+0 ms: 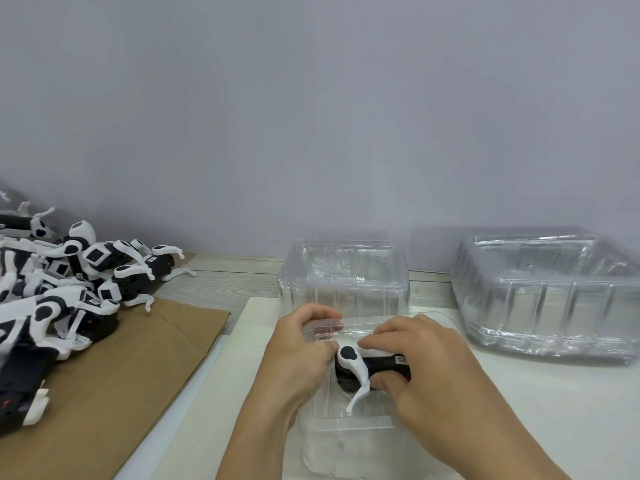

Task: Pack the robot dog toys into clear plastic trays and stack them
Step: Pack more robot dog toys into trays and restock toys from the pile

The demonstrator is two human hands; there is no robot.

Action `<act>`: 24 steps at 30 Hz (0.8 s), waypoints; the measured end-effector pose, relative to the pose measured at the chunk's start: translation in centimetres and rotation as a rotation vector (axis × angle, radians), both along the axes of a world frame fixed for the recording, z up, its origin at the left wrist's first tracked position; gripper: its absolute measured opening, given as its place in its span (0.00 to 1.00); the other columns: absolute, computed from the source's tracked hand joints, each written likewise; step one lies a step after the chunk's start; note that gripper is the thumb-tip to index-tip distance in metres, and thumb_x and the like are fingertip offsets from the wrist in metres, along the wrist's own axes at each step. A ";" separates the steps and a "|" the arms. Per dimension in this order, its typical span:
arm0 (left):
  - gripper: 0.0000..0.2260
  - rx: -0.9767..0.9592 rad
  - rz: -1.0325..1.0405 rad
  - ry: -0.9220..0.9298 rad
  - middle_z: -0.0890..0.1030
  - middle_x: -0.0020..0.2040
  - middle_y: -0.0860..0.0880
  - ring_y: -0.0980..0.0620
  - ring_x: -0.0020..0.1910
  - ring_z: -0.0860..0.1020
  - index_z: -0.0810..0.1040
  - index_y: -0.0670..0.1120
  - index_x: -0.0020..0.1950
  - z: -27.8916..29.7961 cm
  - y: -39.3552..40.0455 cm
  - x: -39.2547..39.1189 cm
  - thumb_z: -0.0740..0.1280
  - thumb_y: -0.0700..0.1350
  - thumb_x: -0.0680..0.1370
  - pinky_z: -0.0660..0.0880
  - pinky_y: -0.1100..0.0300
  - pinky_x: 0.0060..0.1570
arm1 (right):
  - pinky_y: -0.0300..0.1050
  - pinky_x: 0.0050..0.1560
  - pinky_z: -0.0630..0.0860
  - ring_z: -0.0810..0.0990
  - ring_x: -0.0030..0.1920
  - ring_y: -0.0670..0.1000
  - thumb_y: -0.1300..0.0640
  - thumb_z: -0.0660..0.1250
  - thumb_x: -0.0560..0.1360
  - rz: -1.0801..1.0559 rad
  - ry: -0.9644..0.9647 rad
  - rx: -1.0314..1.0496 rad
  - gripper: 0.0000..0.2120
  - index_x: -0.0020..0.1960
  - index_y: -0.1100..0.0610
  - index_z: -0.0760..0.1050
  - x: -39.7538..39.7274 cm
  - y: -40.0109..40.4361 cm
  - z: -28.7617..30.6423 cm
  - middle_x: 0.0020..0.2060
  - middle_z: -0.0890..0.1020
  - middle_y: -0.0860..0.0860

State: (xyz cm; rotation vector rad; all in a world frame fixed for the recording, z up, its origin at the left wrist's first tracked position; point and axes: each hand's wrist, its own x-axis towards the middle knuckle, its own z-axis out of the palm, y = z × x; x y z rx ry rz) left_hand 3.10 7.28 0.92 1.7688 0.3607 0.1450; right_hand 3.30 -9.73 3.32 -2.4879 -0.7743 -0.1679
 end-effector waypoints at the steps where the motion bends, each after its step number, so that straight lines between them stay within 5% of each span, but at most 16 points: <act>1: 0.19 -0.001 0.003 0.003 0.85 0.46 0.58 0.64 0.45 0.82 0.82 0.54 0.48 0.0 0.0 0.0 0.69 0.29 0.71 0.75 0.69 0.41 | 0.41 0.58 0.58 0.67 0.57 0.38 0.55 0.70 0.74 0.023 0.009 -0.009 0.14 0.55 0.39 0.78 0.0 0.1 0.1 0.50 0.77 0.33; 3: 0.20 -0.001 0.011 0.004 0.85 0.46 0.58 0.65 0.44 0.82 0.82 0.54 0.48 0.1 -0.1 0.0 0.68 0.29 0.71 0.75 0.72 0.38 | 0.41 0.58 0.55 0.68 0.57 0.37 0.59 0.69 0.71 0.060 0.026 -0.011 0.19 0.55 0.38 0.75 -0.2 0.4 0.4 0.51 0.78 0.33; 7: 0.19 0.019 0.008 0.001 0.85 0.48 0.58 0.64 0.46 0.81 0.82 0.55 0.49 0.1 -0.1 0.0 0.67 0.30 0.72 0.75 0.71 0.40 | 0.44 0.58 0.66 0.70 0.47 0.38 0.56 0.74 0.69 0.106 0.072 -0.015 0.11 0.41 0.43 0.73 -0.5 1.1 0.9 0.42 0.77 0.37; 11: 0.19 0.030 0.000 -0.005 0.84 0.48 0.59 0.64 0.45 0.81 0.81 0.56 0.49 0.0 -0.1 0.0 0.68 0.31 0.73 0.75 0.71 0.39 | 0.43 0.64 0.64 0.71 0.56 0.38 0.56 0.74 0.70 0.060 0.070 -0.015 0.14 0.52 0.41 0.78 -0.7 1.4 0.9 0.50 0.79 0.35; 14: 0.20 0.029 -0.009 -0.004 0.84 0.49 0.58 0.66 0.45 0.81 0.81 0.56 0.49 0.0 -0.1 0.0 0.67 0.30 0.73 0.75 0.70 0.40 | 0.44 0.60 0.66 0.69 0.46 0.39 0.57 0.72 0.70 0.084 0.066 -0.035 0.12 0.40 0.43 0.72 -0.8 1.5 1.0 0.39 0.75 0.32; 17: 0.19 0.030 -0.012 -0.004 0.84 0.49 0.58 0.65 0.47 0.81 0.81 0.56 0.49 -0.1 -0.1 0.1 0.66 0.31 0.73 0.75 0.70 0.40 | 0.43 0.59 0.65 0.67 0.43 0.37 0.55 0.73 0.70 0.064 0.079 -0.040 0.09 0.44 0.42 0.77 -0.8 1.4 1.1 0.30 0.72 0.34; 21: 0.20 0.032 -0.009 -0.011 0.84 0.49 0.58 0.65 0.45 0.81 0.81 0.56 0.49 -0.1 -0.1 0.1 0.65 0.30 0.73 0.75 0.71 0.40 | 0.41 0.57 0.64 0.67 0.46 0.39 0.54 0.71 0.72 0.021 0.031 -0.062 0.13 0.52 0.39 0.78 -1.1 1.8 1.0 0.41 0.77 0.31; 24: 0.20 0.029 -0.013 -0.010 0.84 0.49 0.59 0.67 0.44 0.80 0.82 0.56 0.48 -0.1 -0.1 0.1 0.64 0.30 0.73 0.74 0.73 0.38 | 0.42 0.50 0.62 0.65 0.40 0.40 0.55 0.69 0.73 0.016 0.018 -0.079 0.09 0.48 0.42 0.74 -1.2 1.9 1.1 0.31 0.70 0.38</act>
